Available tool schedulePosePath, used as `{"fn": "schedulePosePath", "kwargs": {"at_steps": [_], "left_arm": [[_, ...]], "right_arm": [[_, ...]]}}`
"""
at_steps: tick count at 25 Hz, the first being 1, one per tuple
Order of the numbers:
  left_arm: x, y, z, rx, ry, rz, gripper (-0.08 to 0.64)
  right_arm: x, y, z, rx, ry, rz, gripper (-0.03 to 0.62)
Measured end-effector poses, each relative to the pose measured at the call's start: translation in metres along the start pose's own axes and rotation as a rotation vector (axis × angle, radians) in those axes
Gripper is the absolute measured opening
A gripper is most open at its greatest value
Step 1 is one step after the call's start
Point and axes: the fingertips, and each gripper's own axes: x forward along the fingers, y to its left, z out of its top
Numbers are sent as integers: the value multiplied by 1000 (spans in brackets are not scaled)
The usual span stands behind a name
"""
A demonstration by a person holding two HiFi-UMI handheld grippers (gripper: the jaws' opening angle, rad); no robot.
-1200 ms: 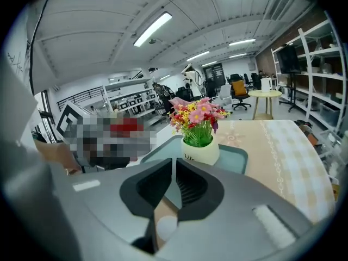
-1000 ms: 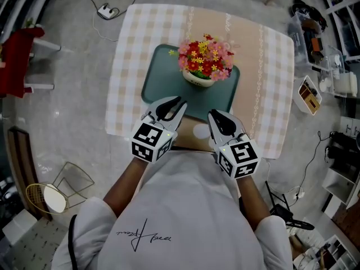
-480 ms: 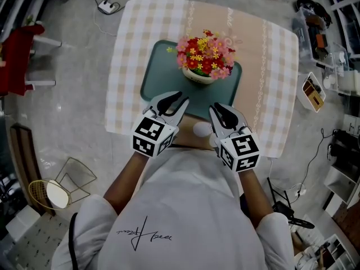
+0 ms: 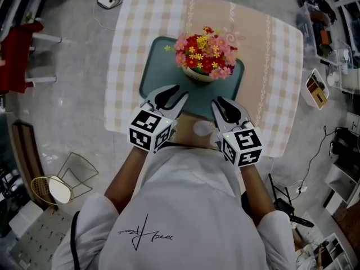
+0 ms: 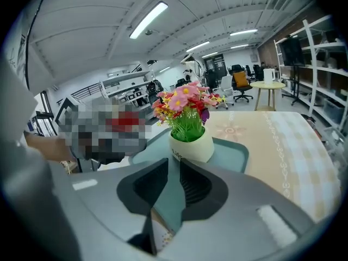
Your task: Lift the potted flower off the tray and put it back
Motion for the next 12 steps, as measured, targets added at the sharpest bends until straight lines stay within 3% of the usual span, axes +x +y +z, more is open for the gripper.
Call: {"fn": "schedulePosePath", "kwargs": {"at_steps": [12], "left_arm": [[18,17,3,29,25,29,152]], "right_arm": [[18,-13,-1,-14,39,22,103]]}}
